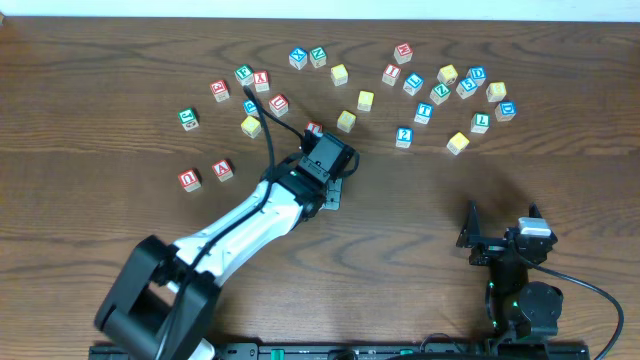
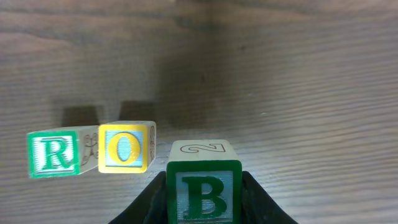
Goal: Spell out ROBOT
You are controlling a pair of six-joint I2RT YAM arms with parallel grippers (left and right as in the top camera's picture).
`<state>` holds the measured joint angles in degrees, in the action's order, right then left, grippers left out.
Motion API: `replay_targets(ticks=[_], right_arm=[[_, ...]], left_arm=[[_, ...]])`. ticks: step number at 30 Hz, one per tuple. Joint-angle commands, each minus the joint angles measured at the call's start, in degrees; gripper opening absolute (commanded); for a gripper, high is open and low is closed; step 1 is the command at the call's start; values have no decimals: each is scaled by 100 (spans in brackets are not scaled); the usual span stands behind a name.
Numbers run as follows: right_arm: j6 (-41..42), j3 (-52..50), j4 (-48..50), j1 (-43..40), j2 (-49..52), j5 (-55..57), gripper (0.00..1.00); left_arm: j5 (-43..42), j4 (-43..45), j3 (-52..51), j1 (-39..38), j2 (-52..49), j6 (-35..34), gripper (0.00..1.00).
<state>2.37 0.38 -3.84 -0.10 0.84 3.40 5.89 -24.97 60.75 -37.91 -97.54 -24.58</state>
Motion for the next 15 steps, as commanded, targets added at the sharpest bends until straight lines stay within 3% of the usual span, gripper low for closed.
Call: replay_targets(ticks=[1, 15], right_arm=[[37, -7, -22, 17, -13, 7, 99], [37, -7, -22, 17, -13, 7, 99]], left_arm=[[-39, 48, -76, 28, -348, 98, 9], [-28, 398, -74, 31, -424, 278, 9]])
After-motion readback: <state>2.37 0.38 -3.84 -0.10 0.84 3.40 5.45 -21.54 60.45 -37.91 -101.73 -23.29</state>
